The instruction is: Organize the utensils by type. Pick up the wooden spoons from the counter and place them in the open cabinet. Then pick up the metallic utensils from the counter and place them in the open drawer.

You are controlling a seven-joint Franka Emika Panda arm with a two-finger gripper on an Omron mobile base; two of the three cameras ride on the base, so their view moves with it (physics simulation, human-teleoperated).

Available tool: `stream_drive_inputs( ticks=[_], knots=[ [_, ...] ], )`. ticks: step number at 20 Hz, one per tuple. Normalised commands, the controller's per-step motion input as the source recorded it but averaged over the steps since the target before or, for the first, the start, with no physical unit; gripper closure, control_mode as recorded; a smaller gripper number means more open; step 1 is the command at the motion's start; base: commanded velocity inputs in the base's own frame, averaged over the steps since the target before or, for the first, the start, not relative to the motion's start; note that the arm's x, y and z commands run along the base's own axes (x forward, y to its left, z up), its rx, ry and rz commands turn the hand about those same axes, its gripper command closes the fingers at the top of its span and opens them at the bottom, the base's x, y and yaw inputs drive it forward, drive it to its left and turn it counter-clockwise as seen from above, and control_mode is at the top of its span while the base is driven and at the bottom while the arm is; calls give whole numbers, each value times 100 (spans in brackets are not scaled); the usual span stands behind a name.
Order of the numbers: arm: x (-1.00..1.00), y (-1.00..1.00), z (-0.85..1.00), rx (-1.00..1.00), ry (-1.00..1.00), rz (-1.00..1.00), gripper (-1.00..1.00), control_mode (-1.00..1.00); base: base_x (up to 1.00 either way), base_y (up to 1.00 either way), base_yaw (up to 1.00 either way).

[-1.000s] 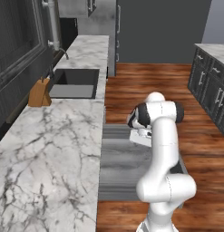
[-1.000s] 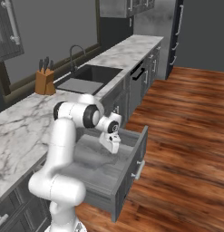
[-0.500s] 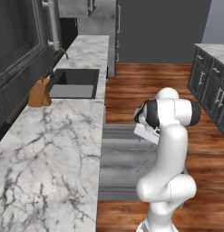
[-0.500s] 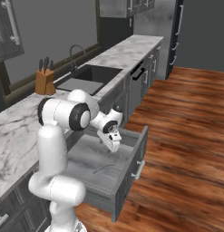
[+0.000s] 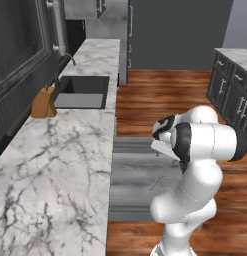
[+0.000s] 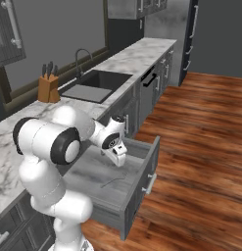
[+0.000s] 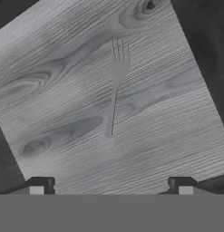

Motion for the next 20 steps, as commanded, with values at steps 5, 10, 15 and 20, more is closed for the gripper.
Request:
stream_drive_inputs(
  ticks=[5,10,15,20],
  knots=[
    [-56,1,50,-9,-1,26,-100,-100,0,0,0],
    [-51,1,32,-10,-10,23,-100,-100,0,0,0],
    [-23,1,2,-6,-7,5,-100,-100,0,0,0],
    [0,0,0,0,0,0,-100,-100,0,0,0]
  ],
)
